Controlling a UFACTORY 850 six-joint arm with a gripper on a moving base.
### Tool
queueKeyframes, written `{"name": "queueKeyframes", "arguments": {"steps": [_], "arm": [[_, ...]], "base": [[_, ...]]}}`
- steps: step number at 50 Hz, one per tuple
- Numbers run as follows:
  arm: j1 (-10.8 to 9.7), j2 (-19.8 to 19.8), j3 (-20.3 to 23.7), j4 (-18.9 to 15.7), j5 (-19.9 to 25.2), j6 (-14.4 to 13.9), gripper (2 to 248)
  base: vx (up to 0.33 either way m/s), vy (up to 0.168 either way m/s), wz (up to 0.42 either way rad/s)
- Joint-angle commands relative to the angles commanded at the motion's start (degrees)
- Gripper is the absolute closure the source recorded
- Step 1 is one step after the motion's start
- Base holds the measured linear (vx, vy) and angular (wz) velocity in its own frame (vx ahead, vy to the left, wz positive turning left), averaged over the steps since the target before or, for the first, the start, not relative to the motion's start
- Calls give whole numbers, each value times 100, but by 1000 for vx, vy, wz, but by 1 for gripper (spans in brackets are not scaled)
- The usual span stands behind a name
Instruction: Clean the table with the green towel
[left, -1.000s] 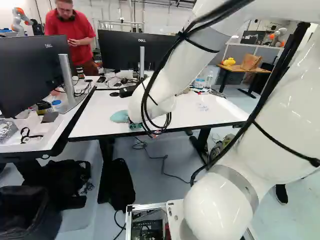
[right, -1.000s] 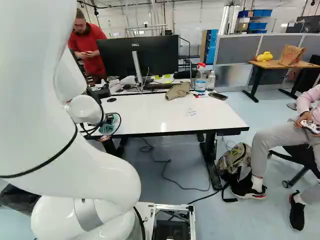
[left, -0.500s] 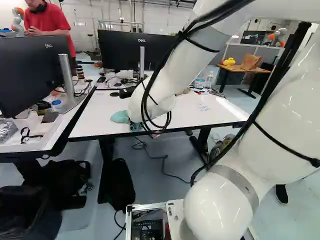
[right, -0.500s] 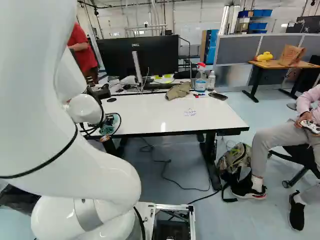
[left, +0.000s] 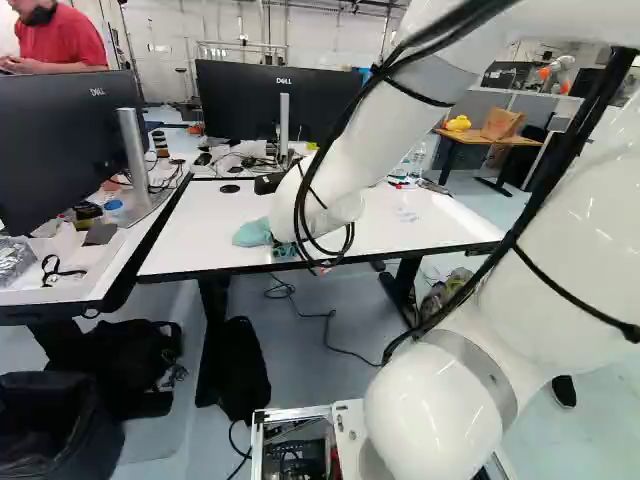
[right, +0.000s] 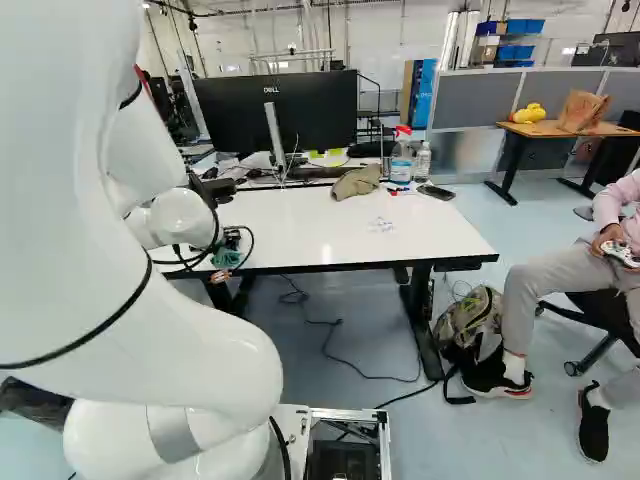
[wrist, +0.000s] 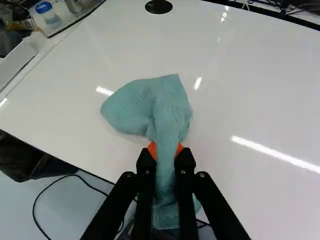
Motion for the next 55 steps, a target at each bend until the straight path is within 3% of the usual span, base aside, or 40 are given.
{"name": "queueKeyframes", "arguments": {"steps": [33,44,55], "arm": [[-270,-929,-935,0,0,0,200],[-212,-1214,-1242,0,0,0,200],[-23,-1316,-1355,0,0,0,200]], "base": [[0,0,0],[0,0,0],[0,0,0]]}}
